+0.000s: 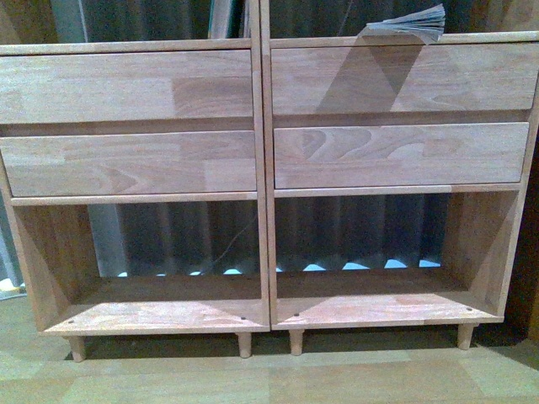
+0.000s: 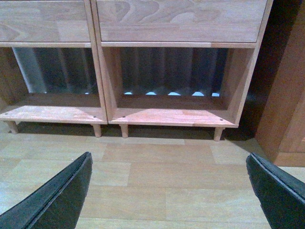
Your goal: Organize books on shelf
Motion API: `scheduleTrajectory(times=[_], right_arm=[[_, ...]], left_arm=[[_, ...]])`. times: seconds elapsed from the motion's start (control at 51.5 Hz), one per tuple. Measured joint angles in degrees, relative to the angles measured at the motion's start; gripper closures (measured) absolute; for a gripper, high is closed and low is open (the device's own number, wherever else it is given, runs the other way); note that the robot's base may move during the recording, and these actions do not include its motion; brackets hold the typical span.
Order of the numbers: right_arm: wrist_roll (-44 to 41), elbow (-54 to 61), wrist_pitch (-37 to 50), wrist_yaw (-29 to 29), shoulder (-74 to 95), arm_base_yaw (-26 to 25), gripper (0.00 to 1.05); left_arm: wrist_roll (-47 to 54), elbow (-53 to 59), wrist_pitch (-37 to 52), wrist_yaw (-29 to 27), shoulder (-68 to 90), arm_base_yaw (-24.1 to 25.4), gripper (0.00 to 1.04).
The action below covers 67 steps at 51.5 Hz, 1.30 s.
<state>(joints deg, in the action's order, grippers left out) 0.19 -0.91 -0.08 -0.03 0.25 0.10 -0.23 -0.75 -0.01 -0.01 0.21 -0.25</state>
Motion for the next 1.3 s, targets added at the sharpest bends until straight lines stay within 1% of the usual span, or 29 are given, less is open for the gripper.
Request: scheduleTrajectory(times=[1.302], right_arm=[[0.0, 0.0, 0.0, 0.0, 0.0, 0.0, 0.07]], left_arm=[[0.0, 0.0, 0.0, 0.0, 0.0, 0.0, 0.07]])
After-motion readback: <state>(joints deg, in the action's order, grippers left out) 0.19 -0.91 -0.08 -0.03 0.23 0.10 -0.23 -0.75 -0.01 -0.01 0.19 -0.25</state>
